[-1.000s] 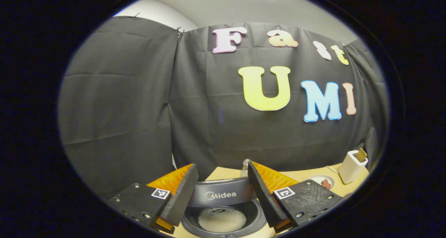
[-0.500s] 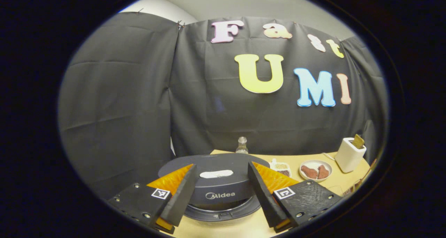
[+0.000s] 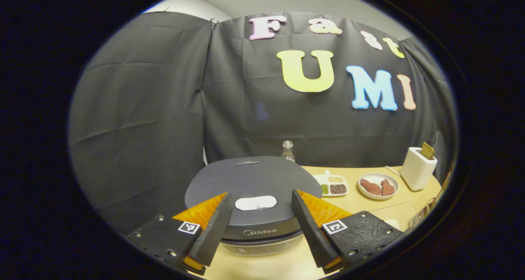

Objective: Close the left gripper, press the button to open the rice cooker; take a wooden spoon from the chopstick holder with the right hand, scoop a spoonful of rice and pour it into the rice cooker, then put the wooden spoon back into the chopstick holder.

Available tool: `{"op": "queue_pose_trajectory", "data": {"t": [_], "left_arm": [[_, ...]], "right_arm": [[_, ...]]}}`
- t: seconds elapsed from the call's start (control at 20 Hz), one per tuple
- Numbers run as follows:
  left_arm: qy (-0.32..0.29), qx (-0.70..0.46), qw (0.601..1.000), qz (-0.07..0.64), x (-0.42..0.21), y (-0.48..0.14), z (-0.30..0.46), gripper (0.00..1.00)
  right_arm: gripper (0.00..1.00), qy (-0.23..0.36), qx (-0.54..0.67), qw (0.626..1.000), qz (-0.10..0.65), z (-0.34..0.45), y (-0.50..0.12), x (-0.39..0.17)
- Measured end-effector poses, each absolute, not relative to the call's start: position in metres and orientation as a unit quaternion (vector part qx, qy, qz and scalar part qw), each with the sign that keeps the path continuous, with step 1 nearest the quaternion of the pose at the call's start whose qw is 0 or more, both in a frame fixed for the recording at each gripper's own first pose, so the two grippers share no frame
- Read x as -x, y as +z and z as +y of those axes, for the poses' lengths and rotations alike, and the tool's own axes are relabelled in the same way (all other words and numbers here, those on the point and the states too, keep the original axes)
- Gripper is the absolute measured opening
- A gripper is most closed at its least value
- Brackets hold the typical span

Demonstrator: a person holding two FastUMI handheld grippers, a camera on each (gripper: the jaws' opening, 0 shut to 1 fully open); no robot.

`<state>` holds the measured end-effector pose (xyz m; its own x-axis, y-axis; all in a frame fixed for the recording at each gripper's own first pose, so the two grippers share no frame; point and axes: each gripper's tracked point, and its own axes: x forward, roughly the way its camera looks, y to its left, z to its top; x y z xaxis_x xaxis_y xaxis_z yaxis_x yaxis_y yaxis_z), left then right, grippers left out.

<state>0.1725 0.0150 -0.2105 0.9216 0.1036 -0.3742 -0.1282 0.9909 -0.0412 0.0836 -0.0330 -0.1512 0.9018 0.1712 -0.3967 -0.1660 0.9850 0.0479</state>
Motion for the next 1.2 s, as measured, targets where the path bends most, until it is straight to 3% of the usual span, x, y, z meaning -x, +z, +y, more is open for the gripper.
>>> {"op": "queue_pose_trajectory", "data": {"t": [0.4, 0.45, 0.5, 0.75, 1.2], "left_arm": [[0.066, 0.03, 0.984, 0.163, -0.166, -0.219, 0.013, 0.95], [0.066, 0.028, 0.982, 0.174, -0.161, -0.227, 0.012, 0.93], [0.066, 0.026, 0.986, 0.151, -0.164, -0.223, 0.013, 0.94], [0.058, 0.018, 0.987, 0.15, -0.164, -0.213, 0.009, 0.93], [0.009, 0.006, 0.998, 0.067, -0.126, -0.075, -0.044, 0.89]], "right_arm": [[0.99, 0.076, -0.028, 0.973, 0.218, -0.039, -0.162, -0.083], [0.94, 0.077, -0.029, 0.972, 0.219, -0.038, -0.162, -0.083], [0.99, 0.077, -0.028, 0.972, 0.22, -0.038, -0.162, -0.083], [0.99, 0.078, -0.029, 0.976, 0.201, -0.039, -0.143, -0.085], [0.99, 0.095, -0.043, 0.986, 0.134, -0.047, -0.091, -0.084]]}}
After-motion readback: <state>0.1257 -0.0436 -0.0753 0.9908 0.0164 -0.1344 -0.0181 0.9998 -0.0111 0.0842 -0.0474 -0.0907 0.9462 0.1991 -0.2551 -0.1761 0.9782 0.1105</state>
